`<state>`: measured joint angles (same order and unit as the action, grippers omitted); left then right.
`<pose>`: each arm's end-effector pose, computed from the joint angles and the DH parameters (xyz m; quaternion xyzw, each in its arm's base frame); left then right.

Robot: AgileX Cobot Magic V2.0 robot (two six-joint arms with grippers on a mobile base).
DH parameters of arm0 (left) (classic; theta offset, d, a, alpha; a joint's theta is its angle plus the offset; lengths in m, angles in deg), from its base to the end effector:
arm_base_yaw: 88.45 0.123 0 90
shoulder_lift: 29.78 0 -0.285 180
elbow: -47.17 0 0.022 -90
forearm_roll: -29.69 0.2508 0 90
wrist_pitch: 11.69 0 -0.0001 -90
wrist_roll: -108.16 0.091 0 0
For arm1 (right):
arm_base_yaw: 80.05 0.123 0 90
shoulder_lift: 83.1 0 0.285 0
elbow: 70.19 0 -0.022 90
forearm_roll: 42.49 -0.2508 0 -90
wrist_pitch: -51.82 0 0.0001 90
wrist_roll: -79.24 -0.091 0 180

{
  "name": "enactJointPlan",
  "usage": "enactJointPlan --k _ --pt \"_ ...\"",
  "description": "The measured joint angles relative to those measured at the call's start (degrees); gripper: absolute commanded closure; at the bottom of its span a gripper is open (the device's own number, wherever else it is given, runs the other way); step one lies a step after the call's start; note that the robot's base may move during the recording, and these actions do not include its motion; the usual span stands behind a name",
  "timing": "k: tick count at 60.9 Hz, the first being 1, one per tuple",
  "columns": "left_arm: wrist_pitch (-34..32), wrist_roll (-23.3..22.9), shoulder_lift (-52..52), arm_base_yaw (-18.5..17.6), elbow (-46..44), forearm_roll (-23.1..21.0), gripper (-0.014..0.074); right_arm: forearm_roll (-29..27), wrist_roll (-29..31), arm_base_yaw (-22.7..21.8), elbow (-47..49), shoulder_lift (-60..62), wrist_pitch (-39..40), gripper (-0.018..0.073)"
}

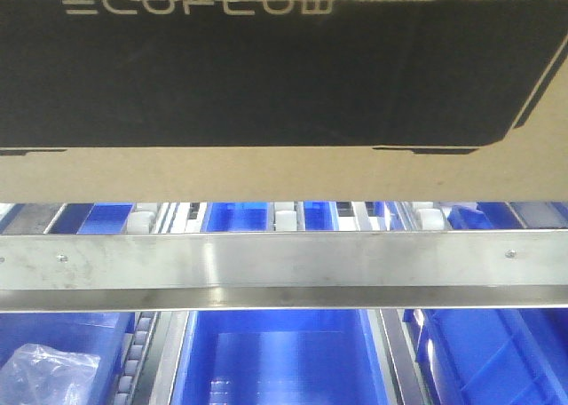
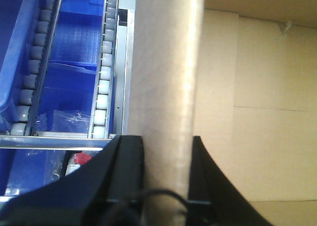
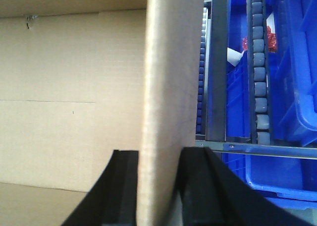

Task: Grab box from left shelf to table start
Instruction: 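Lift the box with both grippers and pull it off the shelf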

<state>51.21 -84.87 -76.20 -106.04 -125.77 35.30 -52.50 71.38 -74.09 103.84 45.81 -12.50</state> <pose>0.0722 -0.0146 0.4562 0.0298 0.8483 -0.0920 0.5207 0.0945 0.0242 0.4532 0.0089 0.8686 0.1451 0.4737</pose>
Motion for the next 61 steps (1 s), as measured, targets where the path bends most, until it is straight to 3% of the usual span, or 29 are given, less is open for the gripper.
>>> enactJointPlan --k 61 --pt "0.0 0.0 0.0 0.0 0.0 0.0 0.0682 0.0 0.0 0.0 0.0 0.0 -0.1 0.0541"
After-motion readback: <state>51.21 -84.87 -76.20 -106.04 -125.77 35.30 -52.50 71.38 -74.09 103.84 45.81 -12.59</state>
